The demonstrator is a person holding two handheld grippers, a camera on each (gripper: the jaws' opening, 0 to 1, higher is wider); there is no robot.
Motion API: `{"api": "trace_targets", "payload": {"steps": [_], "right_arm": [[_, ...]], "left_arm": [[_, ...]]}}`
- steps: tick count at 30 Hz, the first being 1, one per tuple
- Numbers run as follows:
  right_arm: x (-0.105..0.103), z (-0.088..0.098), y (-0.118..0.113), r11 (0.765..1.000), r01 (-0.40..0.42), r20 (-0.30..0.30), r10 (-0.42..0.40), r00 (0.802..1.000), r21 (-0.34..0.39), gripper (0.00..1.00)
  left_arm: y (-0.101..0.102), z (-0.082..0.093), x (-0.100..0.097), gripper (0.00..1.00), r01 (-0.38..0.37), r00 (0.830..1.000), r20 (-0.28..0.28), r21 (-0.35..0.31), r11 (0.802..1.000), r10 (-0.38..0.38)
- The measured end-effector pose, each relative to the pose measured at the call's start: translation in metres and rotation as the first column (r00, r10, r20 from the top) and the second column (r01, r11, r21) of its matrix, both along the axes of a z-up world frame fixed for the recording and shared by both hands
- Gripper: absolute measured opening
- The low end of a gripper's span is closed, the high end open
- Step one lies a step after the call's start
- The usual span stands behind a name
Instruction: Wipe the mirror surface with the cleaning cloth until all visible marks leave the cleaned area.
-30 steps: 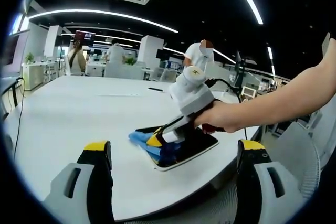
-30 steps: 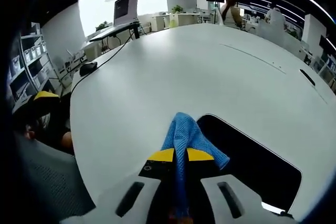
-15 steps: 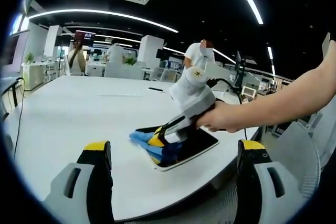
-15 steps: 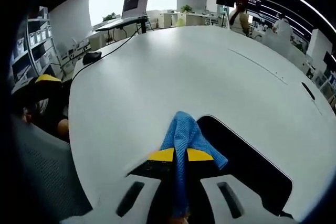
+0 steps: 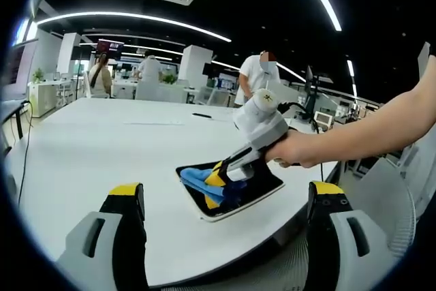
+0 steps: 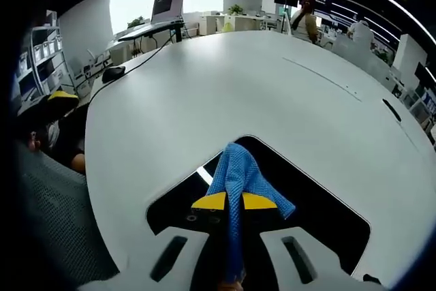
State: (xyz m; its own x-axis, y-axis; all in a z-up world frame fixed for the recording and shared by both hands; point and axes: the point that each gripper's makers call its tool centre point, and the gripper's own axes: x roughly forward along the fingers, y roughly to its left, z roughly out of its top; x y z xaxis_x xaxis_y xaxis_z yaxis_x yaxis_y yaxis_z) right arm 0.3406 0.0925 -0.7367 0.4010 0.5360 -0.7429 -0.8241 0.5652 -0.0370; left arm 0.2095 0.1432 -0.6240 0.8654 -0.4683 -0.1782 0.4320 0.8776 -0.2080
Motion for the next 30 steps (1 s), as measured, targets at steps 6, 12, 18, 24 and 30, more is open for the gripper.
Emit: {"api": "trace_targets", "payload": {"steps": [6,12,18,24,30], "right_arm": [[0.004,0.000,-0.015,1.000,0.024,0.004,-0.024,1.000,-0.004,0.00],[0.004,0.001,-0.033,0.999,0.054,0.001,-0.054,0.999,-0.006,0.00],[0.008,0.001,-0.049,0.996,0.091,-0.008,-0.091,0.996,-0.003,0.00],[0.012,0.001,-0.061,0.994,0.107,-0.007,-0.107,0.994,-0.008,0.00],[0.015,0.001,-0.069,0.993,0.118,-0.006,-0.118,0.993,-0.006,0.01]], "left_arm": [[-0.001,0.000,0.000,0.99,0.005,1.000,0.000,0.005,1.000,-0.005],[-0.001,0.000,0.000,0.99,0.004,1.000,0.000,0.005,1.000,-0.004],[-0.001,0.000,0.000,0.98,0.006,1.000,0.002,0.003,1.000,-0.006],[-0.001,0.001,0.000,0.98,0.004,1.000,0.003,0.003,1.000,-0.004],[0.000,0.000,0.000,0.98,0.004,1.000,0.001,0.003,1.000,-0.004]]}}
